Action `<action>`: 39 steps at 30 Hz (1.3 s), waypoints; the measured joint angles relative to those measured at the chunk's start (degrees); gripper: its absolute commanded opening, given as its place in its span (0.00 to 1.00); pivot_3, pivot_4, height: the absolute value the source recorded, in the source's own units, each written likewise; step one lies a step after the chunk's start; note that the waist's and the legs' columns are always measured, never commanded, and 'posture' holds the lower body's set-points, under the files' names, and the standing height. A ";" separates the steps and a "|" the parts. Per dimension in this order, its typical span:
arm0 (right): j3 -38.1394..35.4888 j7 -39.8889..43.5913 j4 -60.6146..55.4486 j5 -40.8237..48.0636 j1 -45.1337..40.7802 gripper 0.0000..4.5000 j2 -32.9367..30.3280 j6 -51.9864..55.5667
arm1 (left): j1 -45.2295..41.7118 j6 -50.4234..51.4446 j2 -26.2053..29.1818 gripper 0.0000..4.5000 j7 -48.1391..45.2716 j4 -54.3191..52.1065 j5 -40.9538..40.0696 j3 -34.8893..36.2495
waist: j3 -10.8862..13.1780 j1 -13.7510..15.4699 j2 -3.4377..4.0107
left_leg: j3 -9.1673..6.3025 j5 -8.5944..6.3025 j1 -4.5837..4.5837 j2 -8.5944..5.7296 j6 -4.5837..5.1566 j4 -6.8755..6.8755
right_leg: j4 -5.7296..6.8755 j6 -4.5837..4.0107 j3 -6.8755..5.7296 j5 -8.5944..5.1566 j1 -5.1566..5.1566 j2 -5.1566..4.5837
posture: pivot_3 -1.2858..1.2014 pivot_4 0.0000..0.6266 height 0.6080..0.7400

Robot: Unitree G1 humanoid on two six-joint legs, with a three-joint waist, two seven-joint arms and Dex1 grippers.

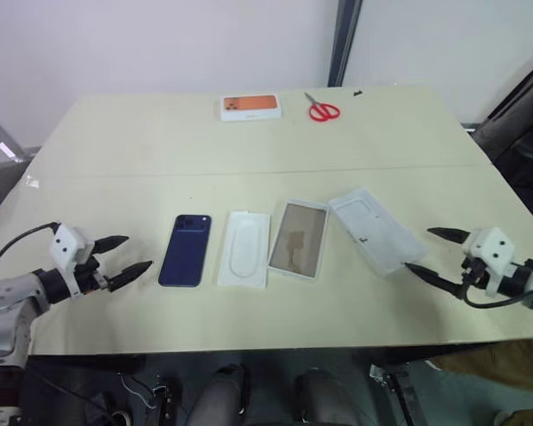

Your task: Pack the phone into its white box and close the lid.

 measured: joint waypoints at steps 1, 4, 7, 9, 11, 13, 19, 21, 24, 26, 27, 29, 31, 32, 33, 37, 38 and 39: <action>-0.26 0.02 0.05 0.01 0.05 1.00 -0.01 -0.01 | 0.04 -0.01 -0.01 0.99 0.01 0.01 0.00 0.19 | 0.00 0.00 0.00 | 0.00 0.00 0.00 0.00 0.00 0.00 | 0.00 0.00 0.00 0.00 0.01 0.00 | 0.52 0.24 0.95; -0.30 0.07 0.34 0.00 0.08 1.00 0.01 -0.02 | -0.08 -0.02 -0.02 0.99 0.41 0.10 0.00 0.35 | 0.00 0.02 0.00 | 0.01 0.00 0.01 0.00 0.00 0.00 | 0.00 0.00 0.00 0.00 0.01 0.00 | 0.52 0.24 0.95; -0.22 0.07 0.34 -0.01 -0.31 1.00 0.05 -0.01 | -0.37 0.06 -0.04 0.99 0.56 0.15 0.03 0.28 | 0.00 0.00 0.00 | 0.01 0.00 0.01 0.00 0.00 0.00 | 0.00 0.00 0.00 0.00 0.01 0.00 | 0.52 0.24 0.95; -0.02 0.05 0.33 -0.01 -0.65 1.00 0.07 0.02 | -0.79 0.06 -0.22 0.99 0.66 0.15 0.06 0.23 | 0.00 0.03 0.00 | 0.01 0.00 0.01 0.00 0.00 0.01 | 0.00 0.00 0.00 0.00 0.01 0.00 | 0.52 0.24 0.95; 0.31 0.05 0.26 -0.01 -0.87 1.00 0.10 0.02 | -1.53 0.07 -0.44 0.99 0.77 0.11 0.05 0.20 | 0.00 0.06 0.00 | 0.01 0.00 0.01 0.00 0.00 0.01 | 0.00 0.00 0.00 0.00 0.02 0.00 | 0.52 0.24 0.95; 0.59 0.04 0.19 -0.01 -0.88 1.00 0.19 0.02 | -2.13 0.09 -0.49 0.99 1.26 0.07 0.14 0.11 | 0.00 0.04 0.00 | 0.01 0.00 0.01 0.00 0.00 0.01 | 0.00 0.00 0.00 0.00 0.02 0.00 | 0.52 0.24 0.95; 1.11 -0.37 -0.24 -0.01 -1.32 1.00 0.31 0.23 | -2.47 0.16 -0.59 0.99 1.91 0.06 1.18 -1.36 | 0.00 -0.01 0.00 | 0.01 0.00 0.01 0.00 0.00 0.00 | 0.00 0.00 0.00 0.00 0.01 0.00 | 0.52 0.24 0.95; 1.47 -0.42 -0.33 -0.01 -1.56 1.00 0.32 0.36 | -2.47 0.37 -0.60 0.99 2.20 -0.05 1.20 -1.54 | 0.00 0.02 0.00 | 0.01 0.00 0.01 0.00 0.00 0.01 | 0.00 0.00 0.00 0.00 0.01 0.00 | 0.52 0.24 0.95; 2.57 -0.47 -0.76 -0.01 -2.36 1.00 0.54 1.07 | -2.58 3.22 -0.64 0.99 3.07 -1.66 1.17 -2.40 | 0.00 0.01 0.00 | 0.01 0.00 0.01 0.00 0.00 0.01 | 0.00 0.00 0.01 0.00 0.01 0.00 | 0.52 0.24 0.95; 2.91 -0.68 -1.27 -0.01 -2.91 1.00 0.54 1.42 | -2.94 5.61 -0.73 0.99 3.93 -3.17 1.05 -3.10 | 0.00 0.05 0.00 | 0.01 0.00 0.01 0.00 0.00 0.01 | 0.01 0.00 0.00 0.00 0.01 0.00 | 0.52 0.24 0.95; 3.14 -0.88 -2.14 0.00 -3.29 1.00 0.54 1.74 | -3.36 7.86 -1.04 0.99 4.66 -4.44 0.63 -3.25 | 0.00 0.04 0.00 | 0.01 0.00 0.01 0.00 0.00 0.01 | 0.01 0.00 0.00 0.00 0.01 0.00 | 0.52 0.24 0.95; 3.47 -0.95 -3.59 0.09 -3.91 1.00 0.55 2.43 | -3.96 10.58 -1.35 0.99 5.38 -6.27 -0.16 -3.53 | 0.00 -0.01 0.00 | 0.01 0.00 0.01 0.00 0.00 0.01 | 0.01 0.00 0.00 0.00 0.01 0.00 | 0.52 0.24 0.95; 4.48 -0.92 -5.36 0.59 -4.61 1.00 0.64 3.74 | -3.96 13.84 -1.36 0.99 6.26 -8.55 -0.47 -3.99 | 0.00 -0.03 0.00 | 0.01 0.00 0.01 0.00 0.00 0.00 | 0.01 0.00 0.01 0.00 0.00 0.00 | 0.52 0.24 0.95; 5.06 -0.90 -6.46 0.72 -5.06 1.00 1.01 4.39 | -3.92 15.90 -1.50 0.99 6.75 -10.15 -1.15 -4.33 | 0.00 -0.05 0.00 | 0.00 0.00 0.01 0.01 0.00 0.00 | 0.02 0.00 0.00 0.00 0.00 0.01 | 0.52 0.24 0.95; 5.79 -0.87 -7.63 0.92 -5.55 1.00 1.56 5.02 | -3.93 17.72 -1.90 0.99 7.37 -11.93 -1.66 -4.59 | 0.00 -0.05 0.00 | 0.00 0.00 0.01 0.01 0.00 0.00 | 0.02 0.00 0.01 0.00 -0.01 0.00 | 0.52 0.24 0.95; 9.66 -0.81 -10.63 1.28 -9.01 1.00 3.16 6.85 | -6.18 25.82 -3.27 0.99 11.75 -16.36 -2.70 -6.77 | 0.00 0.00 0.00 | 0.00 0.00 0.00 0.01 0.00 0.03 | 0.02 0.00 0.00 0.00 0.00 0.01 | 0.52 0.24 0.95; 10.64 -0.78 -11.05 1.24 -10.21 1.00 3.57 7.30 | -7.50 28.79 -3.87 0.99 12.63 -16.54 -3.68 -7.04 | 0.00 0.11 0.00 | 0.00 0.00 0.00 0.00 0.00 0.04 | 0.02 0.00 -0.01 0.00 0.00 0.01 | 0.52 0.24 0.95; 11.70 -0.67 -11.72 1.23 -11.11 1.00 3.85 7.61 | -8.71 31.63 -4.11 0.99 12.89 -16.58 -4.63 -7.69 | 0.00 0.15 0.00 | 0.00 0.00 -0.01 0.00 0.00 0.05 | 0.02 0.01 -0.02 0.00 0.00 0.01 | 0.52 0.24 0.95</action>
